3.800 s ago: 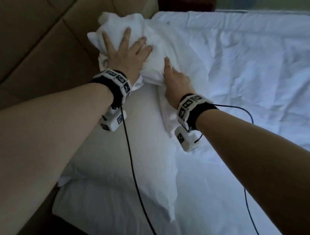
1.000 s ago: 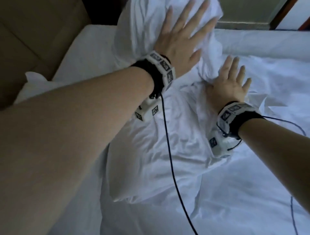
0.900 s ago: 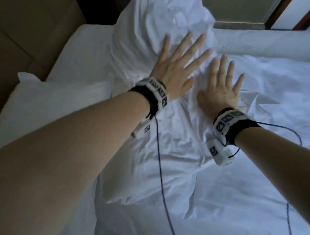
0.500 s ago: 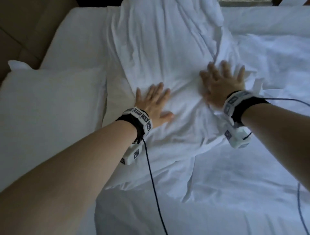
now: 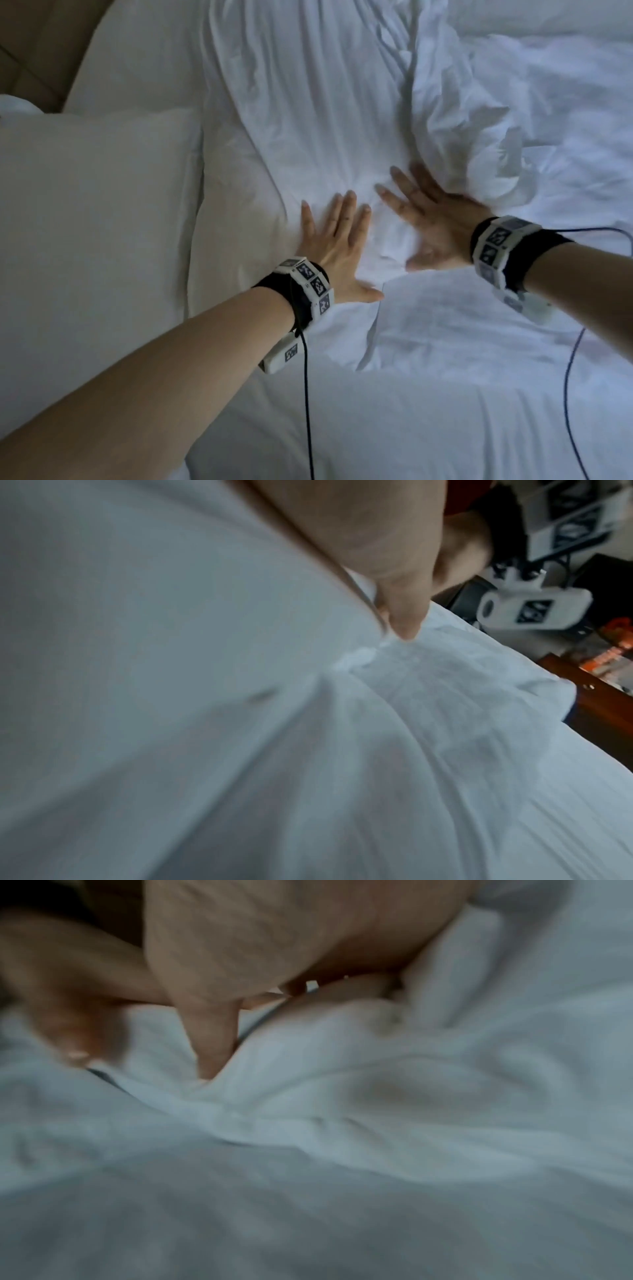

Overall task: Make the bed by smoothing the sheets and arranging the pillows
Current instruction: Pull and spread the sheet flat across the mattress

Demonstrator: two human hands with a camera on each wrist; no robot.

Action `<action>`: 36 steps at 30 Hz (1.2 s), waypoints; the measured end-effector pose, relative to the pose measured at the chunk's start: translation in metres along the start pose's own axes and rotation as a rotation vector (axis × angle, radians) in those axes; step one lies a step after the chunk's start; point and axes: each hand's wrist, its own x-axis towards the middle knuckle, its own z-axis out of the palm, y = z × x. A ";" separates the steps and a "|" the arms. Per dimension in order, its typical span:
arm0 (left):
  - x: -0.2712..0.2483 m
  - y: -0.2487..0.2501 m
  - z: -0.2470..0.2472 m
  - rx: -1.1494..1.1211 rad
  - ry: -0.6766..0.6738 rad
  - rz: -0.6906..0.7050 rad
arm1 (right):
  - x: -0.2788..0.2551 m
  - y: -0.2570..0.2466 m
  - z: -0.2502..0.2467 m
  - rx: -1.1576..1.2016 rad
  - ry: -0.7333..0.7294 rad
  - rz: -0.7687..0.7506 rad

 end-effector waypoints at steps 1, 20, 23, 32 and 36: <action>-0.002 0.006 0.003 0.015 -0.005 -0.008 | -0.009 0.015 0.004 -0.074 -0.004 -0.001; 0.035 0.056 -0.022 0.077 0.005 -0.098 | -0.004 0.026 0.027 -0.058 0.140 0.262; 0.007 0.051 -0.047 0.089 0.004 -0.070 | -0.026 0.009 0.003 -0.046 0.156 0.280; -0.098 0.040 -0.074 0.195 0.005 -0.005 | -0.107 -0.088 -0.045 -0.046 0.159 0.264; -0.146 0.028 -0.079 0.206 -0.028 0.106 | -0.152 -0.142 -0.059 -0.057 0.117 0.271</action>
